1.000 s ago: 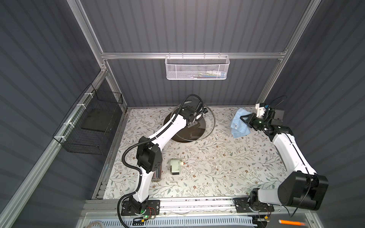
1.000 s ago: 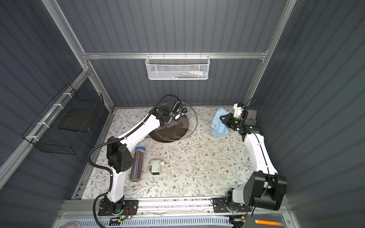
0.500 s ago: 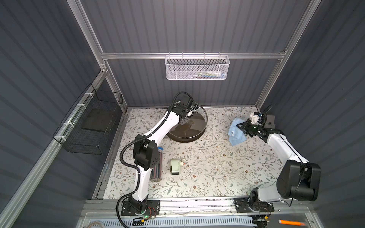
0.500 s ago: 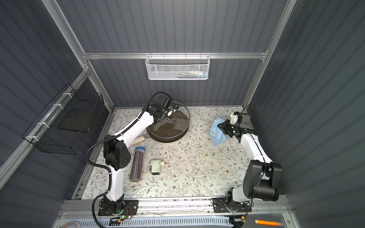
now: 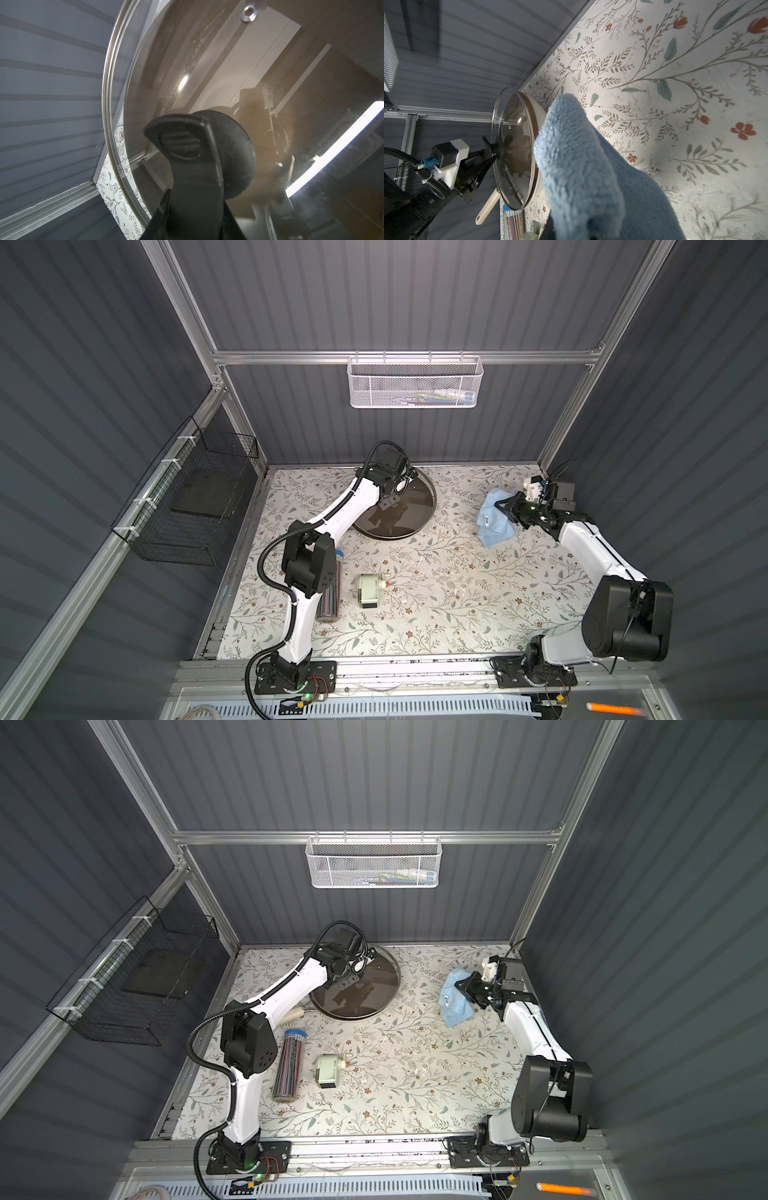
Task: Wipe the pot lid with a cloth
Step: Place the pot lid on the cooking pot.
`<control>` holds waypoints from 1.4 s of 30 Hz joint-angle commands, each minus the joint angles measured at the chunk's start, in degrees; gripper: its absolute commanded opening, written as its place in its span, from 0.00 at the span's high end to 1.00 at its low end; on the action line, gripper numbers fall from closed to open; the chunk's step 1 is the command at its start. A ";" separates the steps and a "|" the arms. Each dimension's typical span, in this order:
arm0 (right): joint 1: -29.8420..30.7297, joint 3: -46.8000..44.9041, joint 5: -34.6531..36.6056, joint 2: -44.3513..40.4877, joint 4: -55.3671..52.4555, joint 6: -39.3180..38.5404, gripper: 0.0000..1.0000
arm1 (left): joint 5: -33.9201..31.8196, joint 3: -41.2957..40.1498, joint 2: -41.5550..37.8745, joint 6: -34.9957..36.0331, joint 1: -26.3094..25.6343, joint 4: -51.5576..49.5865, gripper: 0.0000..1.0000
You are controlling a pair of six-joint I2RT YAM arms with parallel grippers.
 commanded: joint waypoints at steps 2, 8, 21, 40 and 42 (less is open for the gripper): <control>0.38 0.63 0.91 0.60 1.23 0.54 1.00 | -0.72 1.49 -0.76 -1.57 0.80 5.76 1.00; 0.46 0.96 0.98 0.88 1.37 0.72 1.00 | 0.07 1.34 -0.27 -2.07 1.25 5.63 1.00; 0.46 1.11 1.44 1.16 0.80 0.34 1.00 | 1.10 1.69 0.83 -2.40 1.24 4.38 1.00; 0.49 1.49 1.88 1.78 0.39 0.07 1.00 | 0.25 1.00 1.40 -2.79 1.16 1.33 1.00; 0.50 1.69 1.79 1.90 0.36 0.04 1.00 | 0.11 0.99 1.29 -2.80 1.16 1.16 1.00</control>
